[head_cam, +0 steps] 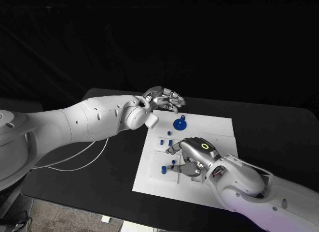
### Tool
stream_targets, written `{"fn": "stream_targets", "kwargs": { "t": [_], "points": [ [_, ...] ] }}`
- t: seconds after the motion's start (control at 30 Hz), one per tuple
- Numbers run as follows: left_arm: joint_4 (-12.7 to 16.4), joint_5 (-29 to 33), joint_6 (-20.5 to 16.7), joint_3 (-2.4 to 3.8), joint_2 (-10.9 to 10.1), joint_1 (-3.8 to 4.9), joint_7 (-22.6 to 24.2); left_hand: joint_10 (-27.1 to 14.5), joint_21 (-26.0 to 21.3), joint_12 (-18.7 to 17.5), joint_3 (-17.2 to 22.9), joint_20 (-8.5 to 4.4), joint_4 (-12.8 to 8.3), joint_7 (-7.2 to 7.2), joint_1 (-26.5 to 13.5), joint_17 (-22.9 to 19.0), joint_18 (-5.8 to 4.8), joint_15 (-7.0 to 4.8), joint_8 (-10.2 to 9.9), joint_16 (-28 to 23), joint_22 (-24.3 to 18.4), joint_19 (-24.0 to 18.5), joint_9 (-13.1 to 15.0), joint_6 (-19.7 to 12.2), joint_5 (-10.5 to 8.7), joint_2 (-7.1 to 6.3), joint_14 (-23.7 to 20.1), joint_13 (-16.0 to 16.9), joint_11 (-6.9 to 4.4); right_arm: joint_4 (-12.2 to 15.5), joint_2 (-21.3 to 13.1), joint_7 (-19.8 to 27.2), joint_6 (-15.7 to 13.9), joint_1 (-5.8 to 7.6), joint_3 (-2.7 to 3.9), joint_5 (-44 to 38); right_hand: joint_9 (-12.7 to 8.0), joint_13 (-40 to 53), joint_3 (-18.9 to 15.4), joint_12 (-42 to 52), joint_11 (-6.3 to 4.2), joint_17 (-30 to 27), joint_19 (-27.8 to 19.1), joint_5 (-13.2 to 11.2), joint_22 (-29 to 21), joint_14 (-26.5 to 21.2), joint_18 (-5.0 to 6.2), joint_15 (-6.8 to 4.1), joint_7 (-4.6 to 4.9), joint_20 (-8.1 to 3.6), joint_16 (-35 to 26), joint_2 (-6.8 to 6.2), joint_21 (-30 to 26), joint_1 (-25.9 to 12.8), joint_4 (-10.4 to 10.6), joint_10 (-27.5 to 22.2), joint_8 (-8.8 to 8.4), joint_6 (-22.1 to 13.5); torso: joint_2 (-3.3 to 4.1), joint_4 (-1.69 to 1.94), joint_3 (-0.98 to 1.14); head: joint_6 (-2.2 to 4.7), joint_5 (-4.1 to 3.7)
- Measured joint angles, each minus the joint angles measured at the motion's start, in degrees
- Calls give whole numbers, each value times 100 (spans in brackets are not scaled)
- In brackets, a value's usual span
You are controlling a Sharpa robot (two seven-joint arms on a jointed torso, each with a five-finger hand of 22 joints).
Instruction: Assemble the parts on the task board
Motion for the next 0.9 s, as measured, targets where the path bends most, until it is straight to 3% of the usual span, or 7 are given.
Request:
{"fn": "stream_targets", "kwargs": {
  "t": [0.17,0.37,0.43,0.57,0.63,0.7,0.9],
  "points": [
    [2,0,1,-4,-24,-2,-1,0,0,0,0,0,0,0,0,0,0,10,0,0,0,0,0,0,0,0,-10,0,0,129,-437,66,-53,51,351,734,10,2,665,49,-132,0,12,-61,-22,19,-4,-82,-50,-77,15,52,-19,-211,-30,497,0,147,-4,0,1,25,-60],
    [9,0,0,-32,-94,-7,-2,0,0,0,0,0,0,-11,0,-8,0,10,-26,0,-6,0,-7,11,0,0,-10,0,0,142,-1052,63,162,285,518,1740,106,162,663,422,-403,36,19,-61,-9,38,-145,-250,-222,-228,-9,120,22,-320,-62,1250,19,554,-19,-20,3,49,-206],
    [25,0,-7,-45,-125,-10,-1,0,0,0,3,0,-3,-14,0,-9,0,10,-122,26,-5,0,-55,101,0,0,-10,0,0,109,-1256,6,391,386,542,2121,151,1224,254,1875,-627,177,4,-227,165,100,-279,-388,-319,-399,124,222,438,-528,106,1502,16,680,-26,-35,7,58,-275],
    [78,0,-22,-60,-191,-24,12,0,0,0,31,0,-1,-10,0,-16,0,10,-291,26,0,0,-82,196,0,0,-10,-8,0,20,-1592,-238,960,494,561,2798,405,3915,125,4673,-650,1055,11,-168,618,-48,-403,-427,-354,-445,780,257,1291,-608,420,344,-7,668,-39,-59,16,60,-383],
    [89,0,-29,-62,-213,-30,18,0,0,0,32,0,0,-10,0,-17,0,10,-300,26,0,0,-68,196,0,0,-10,-8,0,-39,-1722,-410,1266,519,566,3056,551,4581,207,5201,-653,1362,11,-158,693,-48,-403,-427,-377,-445,936,307,1363,-601,494,333,-7,691,-44,-70,25,59,-455],
    [100,0,-34,-64,-237,-40,22,0,0,0,32,0,0,-10,0,-23,0,10,-324,26,0,0,-39,196,0,0,-10,-9,0,-95,-1830,-622,1628,531,565,3275,639,4824,460,5338,-641,1521,11,-443,722,-48,-403,-427,-361,-445,990,350,1363,-584,434,321,-7,671,-48,-77,32,63,-513],
    [117,-1,-40,-72,-293,-77,31,0,0,0,32,0,0,-10,0,-23,0,10,-361,26,-14,0,7,196,0,0,-10,-9,0,-92,-2072,-1091,2255,499,512,3554,1004,5443,847,5539,-633,1956,11,-624,826,-48,-404,-427,-369,-444,1020,202,1443,-850,676,480,-7,575,-58,-94,43,71,-637]
  ]
}}
